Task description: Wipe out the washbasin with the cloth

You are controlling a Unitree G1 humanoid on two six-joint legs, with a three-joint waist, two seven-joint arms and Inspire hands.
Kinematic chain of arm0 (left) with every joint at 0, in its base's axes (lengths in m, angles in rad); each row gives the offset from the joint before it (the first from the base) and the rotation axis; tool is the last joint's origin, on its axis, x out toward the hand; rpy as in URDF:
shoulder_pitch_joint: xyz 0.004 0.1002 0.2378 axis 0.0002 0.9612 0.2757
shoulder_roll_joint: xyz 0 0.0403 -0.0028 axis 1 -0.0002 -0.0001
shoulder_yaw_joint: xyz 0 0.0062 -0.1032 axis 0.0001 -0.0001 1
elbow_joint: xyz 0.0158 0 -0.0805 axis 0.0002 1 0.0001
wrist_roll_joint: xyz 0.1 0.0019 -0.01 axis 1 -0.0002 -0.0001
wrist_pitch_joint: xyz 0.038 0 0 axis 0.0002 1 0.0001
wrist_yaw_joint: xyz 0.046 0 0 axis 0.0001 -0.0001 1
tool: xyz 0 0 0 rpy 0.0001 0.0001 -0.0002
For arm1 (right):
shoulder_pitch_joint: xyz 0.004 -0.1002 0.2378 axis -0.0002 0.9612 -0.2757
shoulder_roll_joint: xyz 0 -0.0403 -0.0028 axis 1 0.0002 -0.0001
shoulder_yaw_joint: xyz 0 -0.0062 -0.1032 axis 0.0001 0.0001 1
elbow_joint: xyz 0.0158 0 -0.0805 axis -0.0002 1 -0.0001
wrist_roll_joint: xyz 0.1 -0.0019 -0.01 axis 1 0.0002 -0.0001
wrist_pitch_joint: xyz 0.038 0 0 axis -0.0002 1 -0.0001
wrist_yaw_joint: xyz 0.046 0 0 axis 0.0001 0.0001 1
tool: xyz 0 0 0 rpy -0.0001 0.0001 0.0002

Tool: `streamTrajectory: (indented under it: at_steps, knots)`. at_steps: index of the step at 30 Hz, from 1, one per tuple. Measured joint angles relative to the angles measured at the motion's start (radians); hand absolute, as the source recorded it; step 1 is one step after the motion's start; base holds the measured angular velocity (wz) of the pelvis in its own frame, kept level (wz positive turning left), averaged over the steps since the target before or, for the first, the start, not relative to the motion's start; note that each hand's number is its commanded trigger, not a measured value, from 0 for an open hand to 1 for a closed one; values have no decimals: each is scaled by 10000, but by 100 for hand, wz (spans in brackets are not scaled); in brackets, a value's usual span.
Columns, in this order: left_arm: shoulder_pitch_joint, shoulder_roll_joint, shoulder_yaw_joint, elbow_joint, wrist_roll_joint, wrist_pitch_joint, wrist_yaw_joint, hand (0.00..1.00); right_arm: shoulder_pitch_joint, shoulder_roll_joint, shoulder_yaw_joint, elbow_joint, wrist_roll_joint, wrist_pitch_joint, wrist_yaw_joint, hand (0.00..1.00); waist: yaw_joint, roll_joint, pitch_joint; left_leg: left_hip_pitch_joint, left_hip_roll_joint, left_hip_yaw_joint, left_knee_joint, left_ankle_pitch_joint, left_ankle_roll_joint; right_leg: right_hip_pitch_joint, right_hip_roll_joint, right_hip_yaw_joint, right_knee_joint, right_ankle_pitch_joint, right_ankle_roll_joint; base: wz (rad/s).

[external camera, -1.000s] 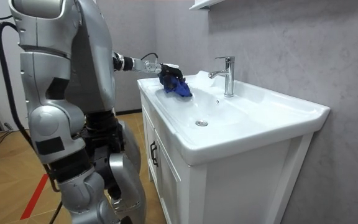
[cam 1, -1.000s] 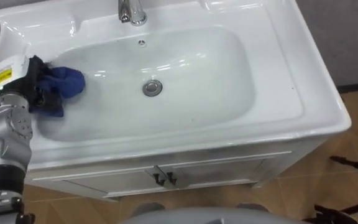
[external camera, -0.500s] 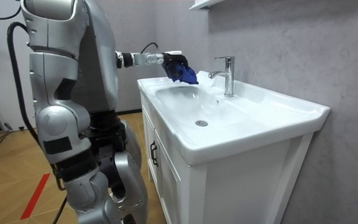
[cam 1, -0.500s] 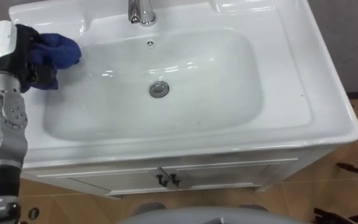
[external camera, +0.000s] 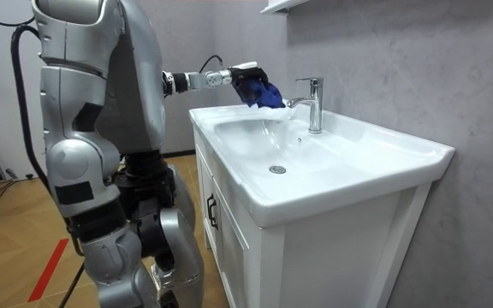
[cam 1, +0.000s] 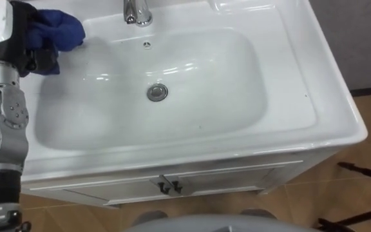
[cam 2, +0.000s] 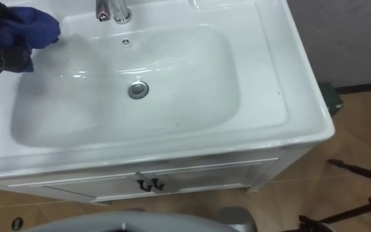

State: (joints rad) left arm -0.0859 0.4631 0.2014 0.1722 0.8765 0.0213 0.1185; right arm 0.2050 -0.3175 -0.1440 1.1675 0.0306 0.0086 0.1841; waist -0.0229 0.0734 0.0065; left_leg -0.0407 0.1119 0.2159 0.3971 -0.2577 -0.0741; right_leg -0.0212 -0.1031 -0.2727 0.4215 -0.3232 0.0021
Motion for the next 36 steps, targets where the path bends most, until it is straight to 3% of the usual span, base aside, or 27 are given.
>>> streamTrajectory:
  at_steps: [4, 11, 19, 26, 36]
  knots:
    - [203, 1, 38, 97, -8, -8, 331, 100, 19, -2, 21, 155, 1, 1, 23, 0, 46, 110, -40, 225, -17, 11, -154, 1, -1, 190, 13, -16, -85, -2, 2, 0]
    - [711, 2, 119, 675, 1, 31, 1114, 100, 15, -18, 52, 340, 29, 28, -86, 0, 75, 248, -36, 358, -28, -4, -210, 0, -1, 324, 23, -9, -131, -5, 8, 0]
    - [1774, -51, 135, 1563, -5, 183, 1550, 100, 24, -27, 47, 622, 90, 147, 16, 0, 167, 317, -26, 292, -49, -28, -231, 1, 1, 212, -7, -16, -70, -10, 13, 0]
    - [1837, -67, 316, 1581, 1, 335, 1555, 100, 29, -29, 38, 403, 38, 294, 21, 0, 363, 211, -74, 178, -75, -184, -223, 10, 12, 155, -7, -73, -60, -10, 13, 3]
    - [1945, -66, 379, 1586, 307, 736, 1556, 100, 94, -28, 32, 275, -5, 376, 86, 0, 592, 188, -75, 196, -134, -299, -236, 12, 16, 170, -25, -55, -68, -16, 26, 0]
